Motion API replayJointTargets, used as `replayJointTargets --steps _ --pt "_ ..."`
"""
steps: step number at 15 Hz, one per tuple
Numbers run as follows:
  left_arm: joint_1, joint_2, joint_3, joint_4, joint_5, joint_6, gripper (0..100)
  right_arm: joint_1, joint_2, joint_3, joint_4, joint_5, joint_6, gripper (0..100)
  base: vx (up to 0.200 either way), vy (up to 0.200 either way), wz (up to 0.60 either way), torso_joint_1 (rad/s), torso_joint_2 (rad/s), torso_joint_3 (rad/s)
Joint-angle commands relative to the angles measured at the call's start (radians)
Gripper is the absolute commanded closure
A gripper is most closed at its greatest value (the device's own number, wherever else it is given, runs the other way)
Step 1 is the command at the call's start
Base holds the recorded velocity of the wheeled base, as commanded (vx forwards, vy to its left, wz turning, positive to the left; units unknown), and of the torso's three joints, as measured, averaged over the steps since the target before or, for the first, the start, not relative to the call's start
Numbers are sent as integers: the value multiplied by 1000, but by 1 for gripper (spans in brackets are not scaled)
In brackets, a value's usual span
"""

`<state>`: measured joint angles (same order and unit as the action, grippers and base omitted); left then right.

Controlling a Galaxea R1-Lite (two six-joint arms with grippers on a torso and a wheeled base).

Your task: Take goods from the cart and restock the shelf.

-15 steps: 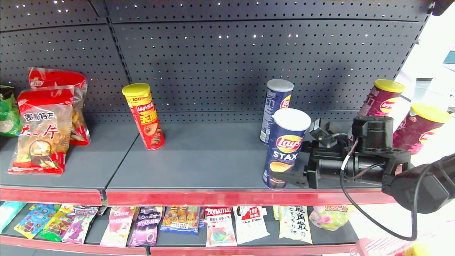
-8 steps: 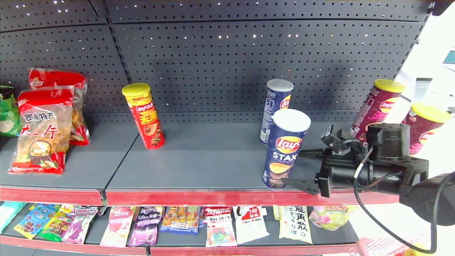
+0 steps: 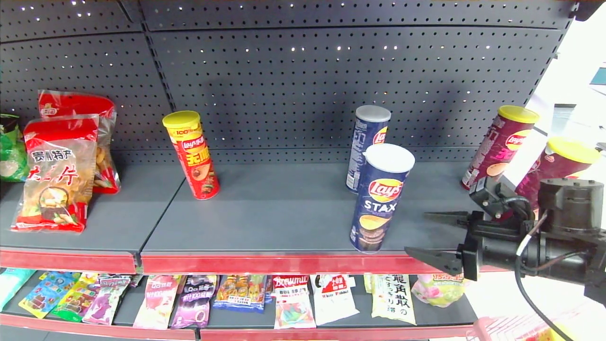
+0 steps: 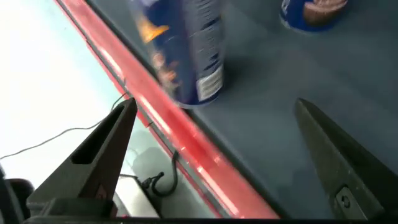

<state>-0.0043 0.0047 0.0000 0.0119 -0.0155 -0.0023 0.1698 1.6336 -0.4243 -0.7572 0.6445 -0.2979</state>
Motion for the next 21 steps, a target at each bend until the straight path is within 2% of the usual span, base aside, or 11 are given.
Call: replayJointTargets --steps 1,2,5,13,17,21 --pt "0 0 -2 0 0 -1 0 13 -49 48 -1 -2 0 0 0 0 0 0 0 0" --pt "0 1 0 0 0 -1 0 13 -64 82 -1 -9 0 0 0 0 0 0 0 0" --pt "0 1 0 0 0 -1 0 8 -84 110 1 -118 5 0 0 0 0 0 0 0" --pt "0 0 -2 0 0 -1 0 8 -64 153 1 -151 59 0 0 0 0 0 0 0" --pt "0 1 0 0 0 -1 0 -12 -3 78 -1 -189 86 0 0 0 0 0 0 0" --pt "0 1 0 0 0 -1 0 25 45 25 -2 -247 86 0 0 0 0 0 0 0"
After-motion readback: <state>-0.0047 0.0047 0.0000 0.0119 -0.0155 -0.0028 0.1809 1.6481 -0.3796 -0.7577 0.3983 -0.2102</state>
